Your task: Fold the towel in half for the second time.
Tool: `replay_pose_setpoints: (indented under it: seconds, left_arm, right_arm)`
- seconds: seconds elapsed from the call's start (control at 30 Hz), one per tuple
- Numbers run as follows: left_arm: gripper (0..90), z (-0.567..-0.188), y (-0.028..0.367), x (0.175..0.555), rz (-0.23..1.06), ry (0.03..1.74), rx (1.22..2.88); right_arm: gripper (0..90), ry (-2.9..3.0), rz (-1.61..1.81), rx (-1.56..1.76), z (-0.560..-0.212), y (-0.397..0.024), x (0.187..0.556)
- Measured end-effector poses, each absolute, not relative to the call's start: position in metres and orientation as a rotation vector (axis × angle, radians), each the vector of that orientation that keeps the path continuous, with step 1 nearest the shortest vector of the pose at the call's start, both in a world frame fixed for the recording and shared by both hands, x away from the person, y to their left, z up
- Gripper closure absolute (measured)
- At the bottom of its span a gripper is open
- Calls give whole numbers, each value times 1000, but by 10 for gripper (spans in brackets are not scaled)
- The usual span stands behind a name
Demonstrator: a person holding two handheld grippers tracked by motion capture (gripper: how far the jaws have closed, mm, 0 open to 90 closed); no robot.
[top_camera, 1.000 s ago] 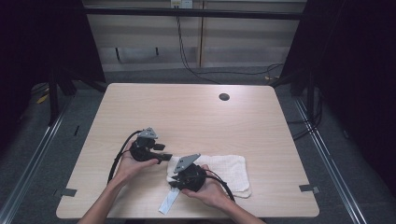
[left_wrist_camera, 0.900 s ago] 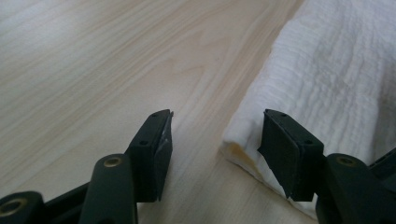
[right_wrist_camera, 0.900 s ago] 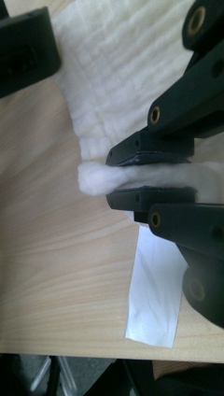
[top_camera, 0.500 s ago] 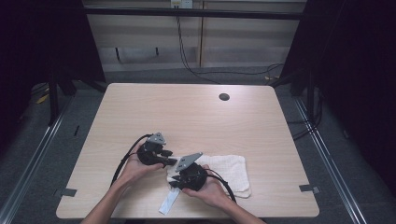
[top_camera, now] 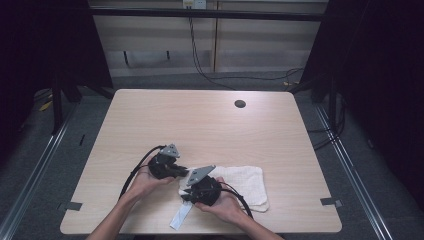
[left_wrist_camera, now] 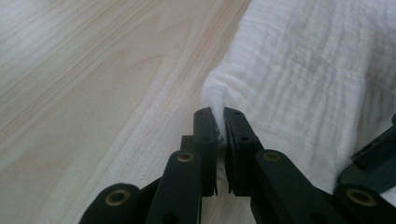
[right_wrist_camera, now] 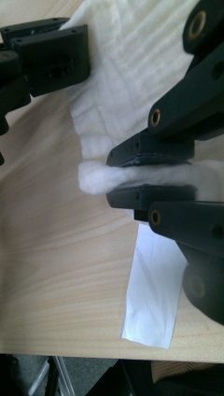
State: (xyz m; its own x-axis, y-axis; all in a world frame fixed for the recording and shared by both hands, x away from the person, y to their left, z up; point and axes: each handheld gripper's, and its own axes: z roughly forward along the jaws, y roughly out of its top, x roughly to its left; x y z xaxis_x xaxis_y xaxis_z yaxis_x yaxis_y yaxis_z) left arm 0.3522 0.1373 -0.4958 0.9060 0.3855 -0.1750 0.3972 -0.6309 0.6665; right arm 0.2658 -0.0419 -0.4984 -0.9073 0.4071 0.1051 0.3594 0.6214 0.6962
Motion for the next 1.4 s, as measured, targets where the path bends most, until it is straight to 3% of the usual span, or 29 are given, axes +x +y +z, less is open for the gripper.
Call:
replay_pose_setpoints:
  seconds: [0.37, 1.0, 1.4]
  left_arm:
    - [847, -491, 143, 352, -64, 594, 2241]
    - [850, -468, 160, 355, -33, 631, 2144]
    - [847, -456, 178, 357, -6, 645, 2120]
  right_arm:
    - [828, 2786, 1203, 667, -492, -44, 267]
    - [833, 2684, 1380, 714, -465, -53, 267]
    - [837, 2654, 1421, 653, -450, -36, 268]
